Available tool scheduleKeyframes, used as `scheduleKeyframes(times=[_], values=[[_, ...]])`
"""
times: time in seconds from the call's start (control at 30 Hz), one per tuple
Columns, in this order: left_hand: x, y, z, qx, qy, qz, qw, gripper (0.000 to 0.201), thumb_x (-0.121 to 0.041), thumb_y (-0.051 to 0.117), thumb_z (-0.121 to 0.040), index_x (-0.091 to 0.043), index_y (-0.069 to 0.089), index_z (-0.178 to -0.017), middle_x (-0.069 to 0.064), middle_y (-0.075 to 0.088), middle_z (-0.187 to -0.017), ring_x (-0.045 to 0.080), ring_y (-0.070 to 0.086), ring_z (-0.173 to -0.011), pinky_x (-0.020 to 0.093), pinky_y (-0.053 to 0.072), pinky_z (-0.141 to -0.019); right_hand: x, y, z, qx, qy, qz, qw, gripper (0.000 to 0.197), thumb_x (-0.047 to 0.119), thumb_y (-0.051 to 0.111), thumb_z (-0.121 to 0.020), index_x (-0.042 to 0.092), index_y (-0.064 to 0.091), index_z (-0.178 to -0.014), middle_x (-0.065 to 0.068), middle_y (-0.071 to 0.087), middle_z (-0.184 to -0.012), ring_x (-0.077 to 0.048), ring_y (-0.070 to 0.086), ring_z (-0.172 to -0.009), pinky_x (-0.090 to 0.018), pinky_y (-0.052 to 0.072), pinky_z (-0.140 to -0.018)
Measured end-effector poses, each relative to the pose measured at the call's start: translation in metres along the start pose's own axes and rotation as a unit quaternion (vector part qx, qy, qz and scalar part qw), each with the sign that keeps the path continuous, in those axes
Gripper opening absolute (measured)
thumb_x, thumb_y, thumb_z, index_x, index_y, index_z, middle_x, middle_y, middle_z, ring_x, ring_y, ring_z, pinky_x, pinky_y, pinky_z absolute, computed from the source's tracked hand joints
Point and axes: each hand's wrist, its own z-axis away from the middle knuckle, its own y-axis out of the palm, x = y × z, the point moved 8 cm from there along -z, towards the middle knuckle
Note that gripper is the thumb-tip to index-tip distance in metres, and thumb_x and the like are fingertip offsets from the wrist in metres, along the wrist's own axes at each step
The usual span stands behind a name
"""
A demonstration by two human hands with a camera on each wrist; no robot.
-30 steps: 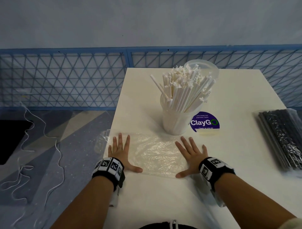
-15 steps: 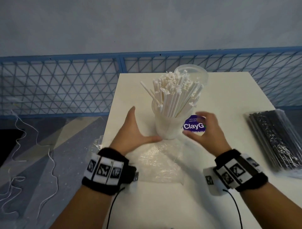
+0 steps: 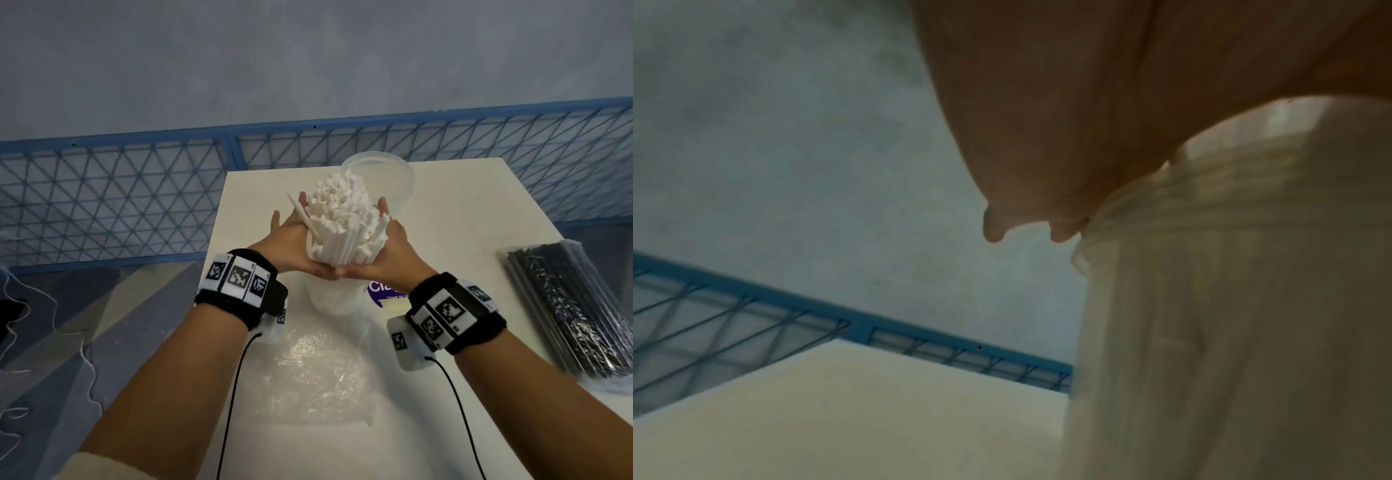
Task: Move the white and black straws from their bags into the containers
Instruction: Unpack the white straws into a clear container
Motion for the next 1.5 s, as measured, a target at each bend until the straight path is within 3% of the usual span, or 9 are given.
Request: scheduleKeyframes(times=[0.2, 0.33, 0.6, 0.87, 1.0, 1.13, 1.2, 1.3, 1.5], values=[[-0.014, -0.011, 0.006, -0.097, 0.022, 0.136, 0.986, 0.097, -0.047, 0.078, -0.046, -0.030, 0.041, -0.134, -0.023, 0.049, -0.121, -0.008, 0.037, -0.114, 0.048, 0.011, -0.119, 0.003, -0.007, -0.002, -0.074, -0.010, -0.088, 0.993, 0.080, 0.029, 0.079, -0.070, 0.005, 0.036, -0.134, 0.024, 0.040, -0.112, 0.028, 0.038, -0.103, 0.002, 0.032, -0.087], [-0.011, -0.024, 0.005, -0.178, 0.032, 0.242, 0.953, 0.098, -0.021, 0.085, -0.053, -0.011, 0.031, -0.135, -0.018, 0.054, -0.108, -0.013, 0.057, -0.097, 0.009, 0.048, -0.083, 0.018, -0.021, -0.008, -0.102, -0.018, -0.110, 0.988, 0.065, 0.026, 0.072, -0.079, 0.009, 0.035, -0.130, 0.012, 0.049, -0.114, 0.008, 0.049, -0.103, 0.000, 0.036, -0.084], [-0.033, -0.056, 0.010, -0.232, 0.080, 0.245, 0.938, 0.090, -0.014, 0.086, -0.060, -0.013, 0.031, -0.132, 0.000, 0.054, -0.124, 0.007, 0.057, -0.110, 0.016, 0.050, -0.089, 0.049, -0.038, -0.011, -0.121, -0.077, -0.107, 0.984, 0.052, 0.029, 0.066, -0.083, 0.028, 0.031, -0.122, 0.027, 0.047, -0.107, 0.024, 0.049, -0.094, 0.002, 0.037, -0.077], [-0.049, -0.061, 0.025, -0.289, 0.138, 0.123, 0.939, 0.093, -0.031, 0.073, -0.079, -0.030, 0.012, -0.148, 0.001, 0.021, -0.155, 0.007, 0.022, -0.142, 0.014, 0.025, -0.109, 0.039, -0.030, -0.004, -0.151, -0.089, -0.071, 0.982, 0.059, 0.046, 0.043, -0.089, 0.022, 0.032, -0.142, 0.001, 0.035, -0.146, -0.005, 0.028, -0.137, -0.013, 0.024, -0.109], [-0.051, -0.028, 0.011, -0.190, 0.111, -0.063, 0.973, 0.062, -0.042, 0.036, -0.095, -0.020, 0.018, -0.150, 0.003, 0.014, -0.160, 0.014, 0.007, -0.147, 0.037, 0.016, -0.120, 0.049, -0.009, -0.007, -0.074, -0.099, 0.020, 0.992, 0.047, 0.031, 0.031, -0.096, 0.018, 0.034, -0.141, 0.001, 0.027, -0.150, 0.020, 0.005, -0.128, -0.009, 0.010, -0.112], [-0.032, -0.040, 0.019, -0.221, 0.124, 0.203, 0.946, 0.097, -0.075, 0.043, -0.077, -0.026, 0.005, -0.151, -0.005, 0.004, -0.161, -0.001, 0.006, -0.143, 0.006, 0.014, -0.112, 0.029, -0.019, -0.005, -0.066, -0.023, -0.119, 0.990, 0.094, 0.067, 0.055, -0.073, 0.032, 0.009, -0.147, 0.007, -0.007, -0.158, 0.009, 0.002, -0.138, -0.016, 0.020, -0.107], [-0.005, -0.041, 0.023, -0.209, 0.089, 0.264, 0.937, 0.129, -0.080, 0.061, -0.053, -0.027, -0.005, -0.150, -0.007, -0.002, -0.160, -0.002, 0.006, -0.142, -0.002, 0.013, -0.106, 0.014, -0.019, 0.001, -0.017, 0.031, -0.170, 0.985, 0.117, 0.063, 0.071, -0.060, 0.035, -0.002, -0.147, 0.013, 0.002, -0.156, 0.011, 0.017, -0.134, -0.012, 0.023, -0.103], [0.017, -0.012, 0.011, -0.068, 0.029, 0.174, 0.982, 0.147, -0.043, 0.091, -0.045, -0.022, -0.011, -0.149, -0.010, 0.016, -0.157, 0.009, 0.017, -0.144, 0.039, 0.016, -0.121, 0.010, -0.004, 0.004, 0.090, 0.046, -0.059, 0.993, 0.121, 0.031, 0.083, -0.062, 0.027, -0.004, -0.147, 0.012, 0.025, -0.149, 0.009, 0.034, -0.122, -0.003, 0.031, -0.088], [-0.002, -0.018, 0.003, -0.105, 0.023, 0.134, 0.985, 0.103, -0.042, 0.080, -0.060, -0.015, 0.022, -0.140, -0.028, 0.045, -0.118, 0.001, 0.042, -0.125, 0.047, -0.004, -0.119, 0.016, -0.008, -0.010, -0.056, 0.006, -0.063, 0.996, 0.066, 0.026, 0.074, -0.076, 0.013, 0.041, -0.132, -0.001, 0.052, -0.127, -0.010, 0.050, -0.114, 0.005, 0.031, -0.081]])
